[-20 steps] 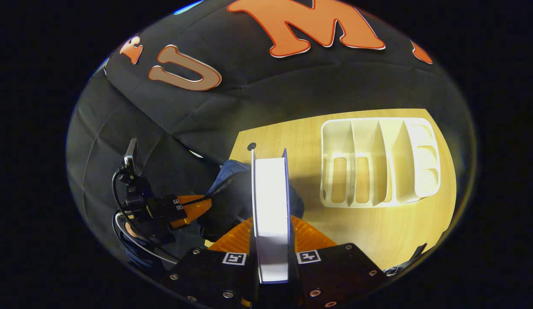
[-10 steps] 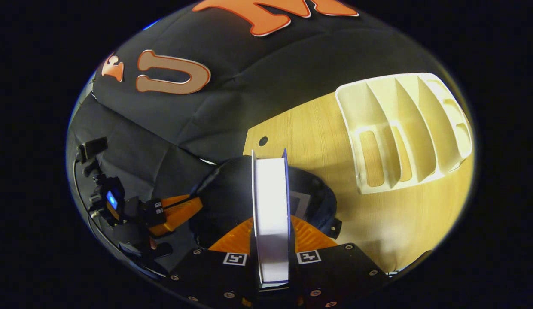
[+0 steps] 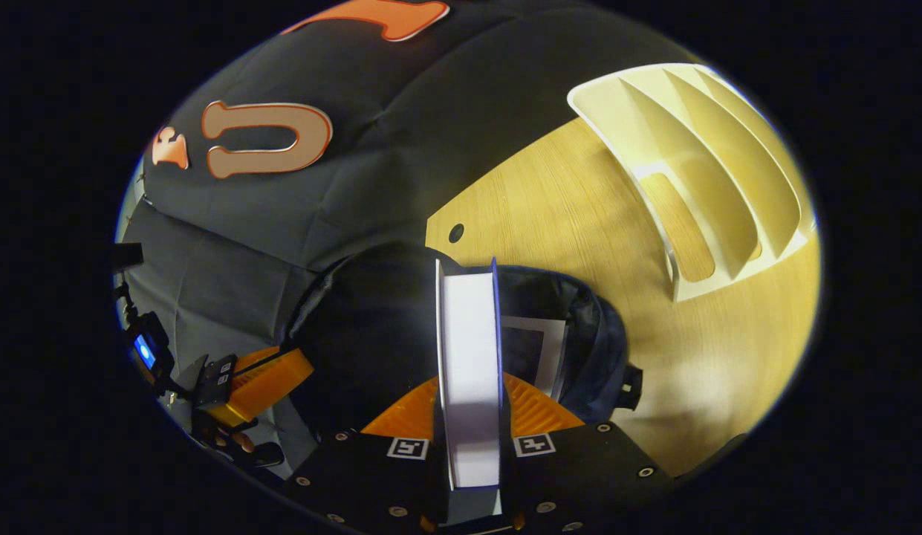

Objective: Open the schoolbag, grab two books from the bookshelf and put them into the schoolbag.

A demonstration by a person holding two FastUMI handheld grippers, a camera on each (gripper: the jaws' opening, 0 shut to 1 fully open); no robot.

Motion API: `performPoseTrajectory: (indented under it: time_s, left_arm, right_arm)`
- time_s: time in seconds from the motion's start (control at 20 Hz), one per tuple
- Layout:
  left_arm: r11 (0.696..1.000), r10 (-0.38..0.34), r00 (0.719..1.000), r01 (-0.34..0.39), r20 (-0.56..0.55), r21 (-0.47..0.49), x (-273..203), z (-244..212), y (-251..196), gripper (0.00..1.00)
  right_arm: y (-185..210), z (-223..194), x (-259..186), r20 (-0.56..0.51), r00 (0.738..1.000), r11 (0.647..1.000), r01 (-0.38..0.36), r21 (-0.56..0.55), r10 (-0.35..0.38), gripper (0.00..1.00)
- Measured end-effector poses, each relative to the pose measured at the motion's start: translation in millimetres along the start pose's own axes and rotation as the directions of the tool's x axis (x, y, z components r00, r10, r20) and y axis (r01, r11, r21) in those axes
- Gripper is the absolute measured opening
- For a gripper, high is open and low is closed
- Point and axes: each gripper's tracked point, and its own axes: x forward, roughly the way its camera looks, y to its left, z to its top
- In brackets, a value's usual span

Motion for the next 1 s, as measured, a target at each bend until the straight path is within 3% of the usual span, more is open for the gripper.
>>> performPoseTrajectory:
  time_s: [0.25,0.7,0.75,0.8,0.9,0.95,1.0]
  left_arm:
    - [0.999,-0.036,0.999,0.036,-0.002,0.021,-0.3,-0.5,-12.7,0.01]
    - [0.994,-0.087,0.996,0.087,0.0,0.064,-1.0,3.4,-41.5,0.01]
    - [0.993,-0.089,0.996,0.088,-0.002,0.078,0.8,3.6,-43.0,0.01]
    - [0.993,-0.084,0.996,0.084,-0.005,0.089,2.4,5.4,-43.3,0.01]
    - [0.994,-0.064,0.998,0.064,-0.005,0.09,3.3,4.4,-37.9,0.01]
    - [0.995,-0.054,0.999,0.054,-0.004,0.086,3.0,4.0,-34.0,0.01]
    - [0.996,-0.045,0.999,0.045,-0.009,0.079,3.6,1.9,-29.6,0.01]
  right_arm:
    - [7.7,-9.9,31.1,0.018,0.999,0.988,-0.046,0.145,0.044,0.26]
    - [24.2,-13.1,69.6,0.046,0.995,0.988,-0.088,0.131,0.083,0.27]
    - [25.9,-14.6,72.0,0.043,0.995,0.986,-0.092,0.137,0.087,0.16]
    - [24.6,-14.7,74.9,0.036,0.996,0.985,-0.09,0.144,0.086,0.27]
    - [22.2,-15.6,72.6,0.013,0.998,0.987,-0.062,0.149,0.06,0.29]
    - [16.3,-13.1,68.5,0.018,1.0,0.989,-0.026,0.148,0.024,0.43]
    - [9.6,-6.4,65.6,0.039,0.999,0.991,0.015,0.133,-0.021,0.36]
